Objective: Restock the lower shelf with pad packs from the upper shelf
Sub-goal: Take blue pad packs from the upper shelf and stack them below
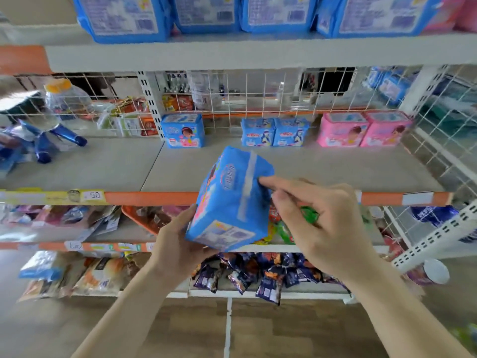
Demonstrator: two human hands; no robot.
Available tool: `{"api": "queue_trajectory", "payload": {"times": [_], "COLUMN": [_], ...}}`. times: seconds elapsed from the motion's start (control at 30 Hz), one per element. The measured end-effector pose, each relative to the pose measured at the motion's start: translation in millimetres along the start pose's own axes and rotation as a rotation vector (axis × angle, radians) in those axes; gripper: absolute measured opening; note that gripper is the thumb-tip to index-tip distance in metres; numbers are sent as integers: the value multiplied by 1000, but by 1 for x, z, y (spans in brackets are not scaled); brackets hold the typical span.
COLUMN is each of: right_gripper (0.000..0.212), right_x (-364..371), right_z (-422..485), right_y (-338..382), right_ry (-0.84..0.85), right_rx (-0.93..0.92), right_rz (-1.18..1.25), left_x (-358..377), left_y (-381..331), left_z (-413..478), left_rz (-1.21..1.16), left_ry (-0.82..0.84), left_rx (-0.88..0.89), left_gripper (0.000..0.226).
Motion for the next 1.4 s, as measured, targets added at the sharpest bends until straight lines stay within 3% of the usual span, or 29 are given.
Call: {"api": "queue_trajectory", "payload": {"times": [0.1,0.17,0.3,0.33,0.4,0.5,0.63,0.83,1.03,1.23,1.4], "right_gripper": [30,22,16,29,55,61,65,50,54,12,22], "right_x": [-17,-26,-31,-31,-35,-45,-42,-31,0,49,93], "right_z": [-2,-3,-8,-12,-22,-33,-41,-34,-12,7,15], "right_y": [-28,-55,-103,-113,-126,-134,-132,-122,-117,-90,-68], "right_ry": [2,24,70,63,15,-79,-85,-101,-91,-74,-75], "right_rx": [65,205,395,428,426,353,258,256,408,466,482], "right_rz": [24,163,359,380,422,459,596,614,572,413,379], "left_x": [18,37,66,78,100,116,110,100,63,19,-17], "left_y": [8,3,-19,-21,-16,-9,-7,-23,-46,-83,-112], "left_z": [3,1,-17,-29,-51,-68,-79,-75,-53,-47,-43], "left_rz": [46,115,511,598,710,770,732,714,691,681,688], "left_ry": [-40,-58,-228,-254,-260,-222,-202,-181,-231,-262,-250], "left_rx": [43,125,466,571,728,865,982,998,786,688,646], "left_gripper": [29,27,35,36,39,50,52,46,38,23,15]}}
Point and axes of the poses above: each hand's wrist, its own z-axis towards the middle knuckle, its own x-axis out of the palm, y = z × x, the point moved 10 cm from there along z, towards the middle knuckle, and after that the axes turned 6 degrees about -z, right-handed, at the moved point
